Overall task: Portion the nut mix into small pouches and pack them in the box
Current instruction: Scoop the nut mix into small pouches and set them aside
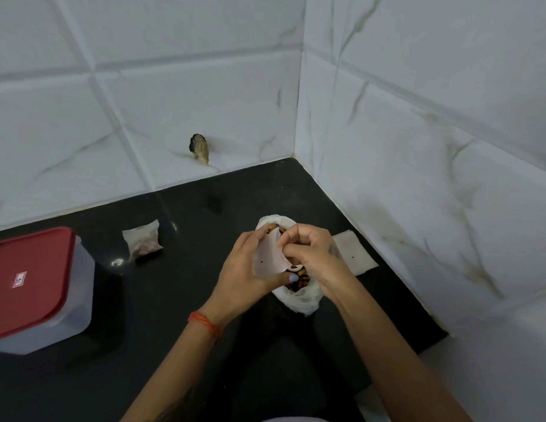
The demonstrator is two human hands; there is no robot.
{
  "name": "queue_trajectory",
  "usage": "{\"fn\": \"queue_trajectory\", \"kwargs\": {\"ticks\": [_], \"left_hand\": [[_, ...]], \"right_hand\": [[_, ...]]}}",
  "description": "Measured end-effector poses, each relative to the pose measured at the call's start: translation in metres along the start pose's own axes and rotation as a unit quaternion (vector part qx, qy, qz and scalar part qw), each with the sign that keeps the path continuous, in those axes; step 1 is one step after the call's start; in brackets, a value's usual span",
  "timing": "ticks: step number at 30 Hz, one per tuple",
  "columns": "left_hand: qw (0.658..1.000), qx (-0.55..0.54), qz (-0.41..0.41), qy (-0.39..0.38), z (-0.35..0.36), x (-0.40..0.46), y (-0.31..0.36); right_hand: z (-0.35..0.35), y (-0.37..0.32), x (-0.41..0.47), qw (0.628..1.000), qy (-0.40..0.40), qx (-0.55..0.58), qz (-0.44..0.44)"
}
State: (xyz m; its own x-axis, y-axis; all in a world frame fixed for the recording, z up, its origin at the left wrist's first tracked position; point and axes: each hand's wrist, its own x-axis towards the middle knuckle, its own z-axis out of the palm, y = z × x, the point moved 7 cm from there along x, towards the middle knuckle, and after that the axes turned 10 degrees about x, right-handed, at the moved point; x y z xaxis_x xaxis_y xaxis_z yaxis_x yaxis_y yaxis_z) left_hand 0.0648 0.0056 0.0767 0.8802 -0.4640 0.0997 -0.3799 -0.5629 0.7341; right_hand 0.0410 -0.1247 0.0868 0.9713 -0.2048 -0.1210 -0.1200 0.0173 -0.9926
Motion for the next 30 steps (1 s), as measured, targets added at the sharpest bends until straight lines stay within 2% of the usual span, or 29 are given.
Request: {"fn": "queue_trajectory", "kwargs": {"ticks": [5, 8, 12, 16, 20, 24, 26, 28, 30], "left_hand": [[0.995, 0.049, 0.063, 0.051, -0.005, 0.004, 0.001], [0.994, 0.04, 0.077, 0.064, -0.005, 0.005, -0.001], [0.993, 0.019, 0.083, 0.078, -0.006, 0.006, 0.0], [0.998, -0.005, 0.061, 0.03, -0.004, 0.007, -0.005], [0.998, -0.053, 0.039, -0.025, -0.001, 0.009, -0.015], [0.996, -0.078, 0.041, -0.018, -0.002, 0.007, -0.016], [0.996, -0.082, 0.023, -0.005, -0.002, 0.006, -0.022], [0.996, -0.084, -0.008, 0.011, -0.002, 0.004, -0.033], [0.996, -0.08, -0.042, 0.025, 0.001, 0.002, -0.043]], "right_hand": [[0.004, -0.008, 0.004, 0.978, -0.015, -0.193, -0.078], [0.007, -0.01, 0.004, 0.974, -0.038, -0.203, -0.093], [0.015, -0.017, 0.001, 0.951, -0.058, -0.272, -0.134], [0.017, -0.022, -0.002, 0.945, -0.052, -0.271, -0.175], [0.015, -0.018, 0.0, 0.947, -0.057, -0.276, -0.151], [0.008, -0.02, 0.0, 0.966, -0.056, -0.217, -0.131], [-0.01, -0.018, 0.004, 0.973, -0.011, -0.197, -0.117], [-0.033, -0.01, 0.009, 0.966, 0.051, -0.232, -0.099], [-0.048, 0.007, 0.013, 0.943, 0.071, -0.321, -0.05]]}}
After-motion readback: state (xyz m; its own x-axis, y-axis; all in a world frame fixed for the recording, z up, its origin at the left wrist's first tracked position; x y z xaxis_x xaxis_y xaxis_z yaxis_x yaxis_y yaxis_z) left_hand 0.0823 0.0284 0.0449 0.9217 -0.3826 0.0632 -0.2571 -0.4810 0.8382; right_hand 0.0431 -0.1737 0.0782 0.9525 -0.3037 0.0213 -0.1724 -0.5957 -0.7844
